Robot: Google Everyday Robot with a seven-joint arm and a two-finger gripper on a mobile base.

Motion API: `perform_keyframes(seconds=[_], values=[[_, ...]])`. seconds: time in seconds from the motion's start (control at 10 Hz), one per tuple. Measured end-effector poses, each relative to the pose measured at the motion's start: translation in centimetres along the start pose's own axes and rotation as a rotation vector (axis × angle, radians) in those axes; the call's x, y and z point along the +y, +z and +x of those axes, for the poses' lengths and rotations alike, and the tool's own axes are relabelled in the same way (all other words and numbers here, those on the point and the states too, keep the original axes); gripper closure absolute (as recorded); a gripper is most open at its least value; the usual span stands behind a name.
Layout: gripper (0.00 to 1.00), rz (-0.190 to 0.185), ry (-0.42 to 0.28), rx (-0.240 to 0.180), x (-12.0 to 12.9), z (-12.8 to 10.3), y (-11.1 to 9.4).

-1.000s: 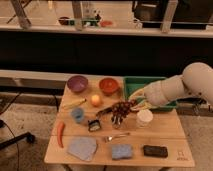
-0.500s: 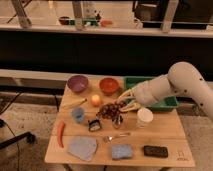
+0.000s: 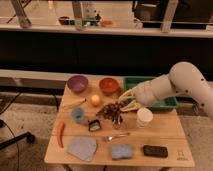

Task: Place grapes in metal cup

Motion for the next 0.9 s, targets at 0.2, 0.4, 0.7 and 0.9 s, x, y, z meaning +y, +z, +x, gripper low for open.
perform_keyframes(seconds=[0.2,0.4,0.7,0.9], values=[[0.8,0.002,0.003,-0.007,0.0,0.1,0.3],[0.8,-0.003,0.0,-0.041,-0.5,-0.1,2.3],[0.8,-0.011,0.004,-0.093,-0.7,0.2,4.3],[0.8,-0.013,0.008,-0.121,-0.6,0.7,5.4]])
